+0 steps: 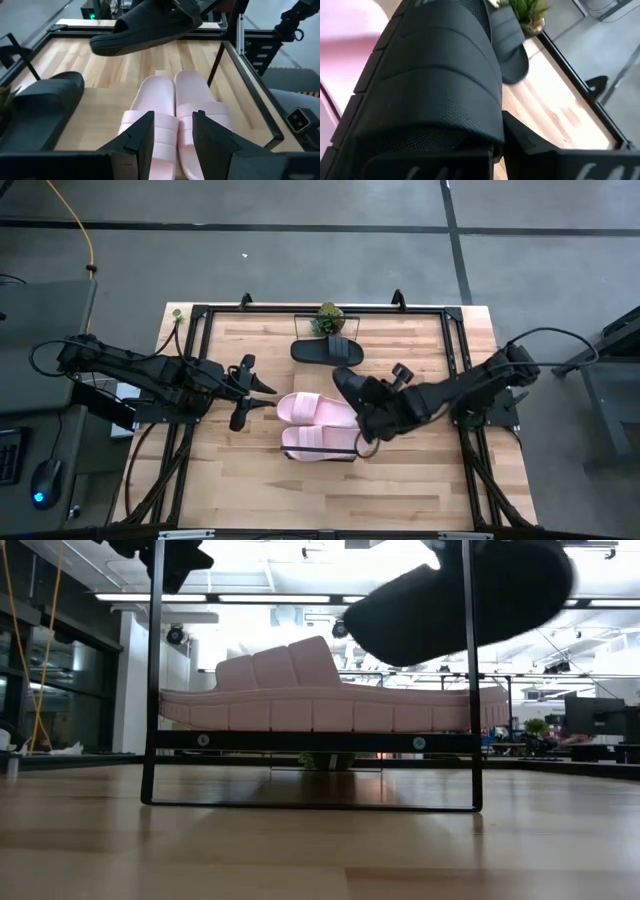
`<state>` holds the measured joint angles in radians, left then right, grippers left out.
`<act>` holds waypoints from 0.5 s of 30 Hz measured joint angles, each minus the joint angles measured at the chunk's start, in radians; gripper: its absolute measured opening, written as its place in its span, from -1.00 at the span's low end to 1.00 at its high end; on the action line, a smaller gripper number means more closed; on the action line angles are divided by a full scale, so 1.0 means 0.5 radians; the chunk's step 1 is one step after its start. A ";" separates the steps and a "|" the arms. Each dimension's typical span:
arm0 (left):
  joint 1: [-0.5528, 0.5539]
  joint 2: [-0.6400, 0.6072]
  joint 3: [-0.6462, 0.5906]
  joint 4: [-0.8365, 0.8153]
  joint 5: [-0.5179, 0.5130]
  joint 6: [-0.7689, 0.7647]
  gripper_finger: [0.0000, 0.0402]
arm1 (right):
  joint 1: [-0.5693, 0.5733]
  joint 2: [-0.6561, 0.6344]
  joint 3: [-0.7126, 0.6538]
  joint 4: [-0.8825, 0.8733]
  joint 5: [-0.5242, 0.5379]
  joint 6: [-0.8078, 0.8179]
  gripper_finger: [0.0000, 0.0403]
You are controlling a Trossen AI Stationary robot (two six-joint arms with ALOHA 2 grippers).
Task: Pick and place slides into the shelf
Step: Put the black slide on the shelf
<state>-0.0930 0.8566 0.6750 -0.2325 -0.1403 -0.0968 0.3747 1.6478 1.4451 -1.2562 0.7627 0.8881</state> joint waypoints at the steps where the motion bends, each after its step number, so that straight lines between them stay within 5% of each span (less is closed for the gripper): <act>1: 0.000 0.000 0.000 0.001 -0.013 0.010 -0.41 | -0.032 0.000 0.016 0.041 -0.008 -0.034 -1.00; 15: -0.220 0.068 0.001 0.211 -0.212 0.256 -0.41 | -0.480 0.000 0.093 0.434 -0.462 -0.397 -1.00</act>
<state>-0.2028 0.8906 0.6754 -0.1272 -0.2461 0.0314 0.1348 1.6478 1.4918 -1.0393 0.5316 0.6898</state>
